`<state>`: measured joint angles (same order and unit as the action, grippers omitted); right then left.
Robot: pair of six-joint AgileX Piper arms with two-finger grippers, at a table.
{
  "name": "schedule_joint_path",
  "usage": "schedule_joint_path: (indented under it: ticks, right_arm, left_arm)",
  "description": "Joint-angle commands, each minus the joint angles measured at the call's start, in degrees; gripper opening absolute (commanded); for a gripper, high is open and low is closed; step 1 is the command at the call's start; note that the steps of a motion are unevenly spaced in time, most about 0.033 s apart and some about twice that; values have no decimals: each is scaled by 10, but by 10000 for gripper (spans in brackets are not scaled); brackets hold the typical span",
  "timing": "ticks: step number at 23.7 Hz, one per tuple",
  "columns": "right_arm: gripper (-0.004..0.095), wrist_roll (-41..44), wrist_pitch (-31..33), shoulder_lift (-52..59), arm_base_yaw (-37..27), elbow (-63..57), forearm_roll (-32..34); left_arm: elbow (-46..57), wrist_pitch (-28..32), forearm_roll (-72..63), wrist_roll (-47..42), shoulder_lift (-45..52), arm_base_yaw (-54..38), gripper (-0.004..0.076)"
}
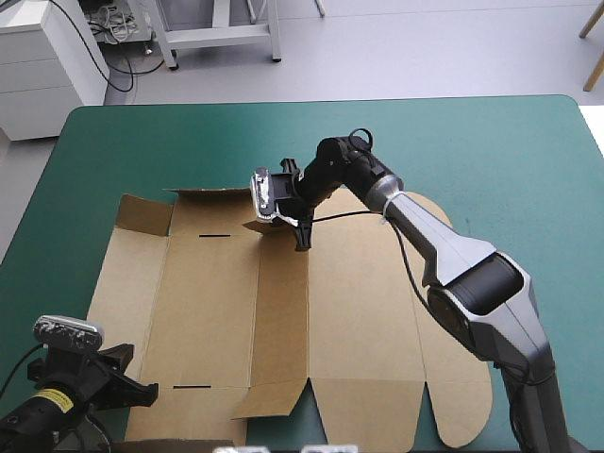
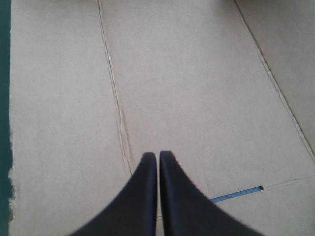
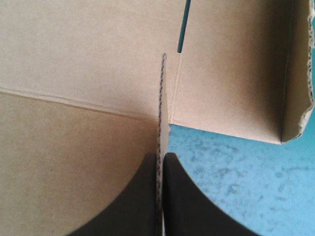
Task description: Fold the box
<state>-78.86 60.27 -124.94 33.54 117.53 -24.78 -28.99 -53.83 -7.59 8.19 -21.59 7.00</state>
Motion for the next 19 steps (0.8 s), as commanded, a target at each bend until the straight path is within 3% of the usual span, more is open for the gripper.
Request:
schedule_joint_path:
  ticks: [1,3,5,11,13,15,19]
  right_arm:
    - [-20,34,-1,35,6,16,-6]
    - [-14,74,-1,35,6,16,28]
    - [57,103,-1,35,6,16,55]
    - [408,124,3,52,6,16,76]
    - [385,133,30,71,4,16,134]
    - [328,217,68,95,-11,16,202]
    - [245,312,68,126,-62,16,201]
  left_arm:
    - [-13,35,-8,-2,-7,-1,-8]
    - [-13,35,-8,-2,-7,-1,-8]
    - [-13,35,-8,-2,-7,-1,-8]
    - [-13,35,-8,-2,-7,-1,-8]
    - [-13,33,-8,-2,-7,-1,-8]
    - [-13,33,-8,-2,-7,-1,-8]
    - [-13,33,-8,-2,-7,-1,-8]
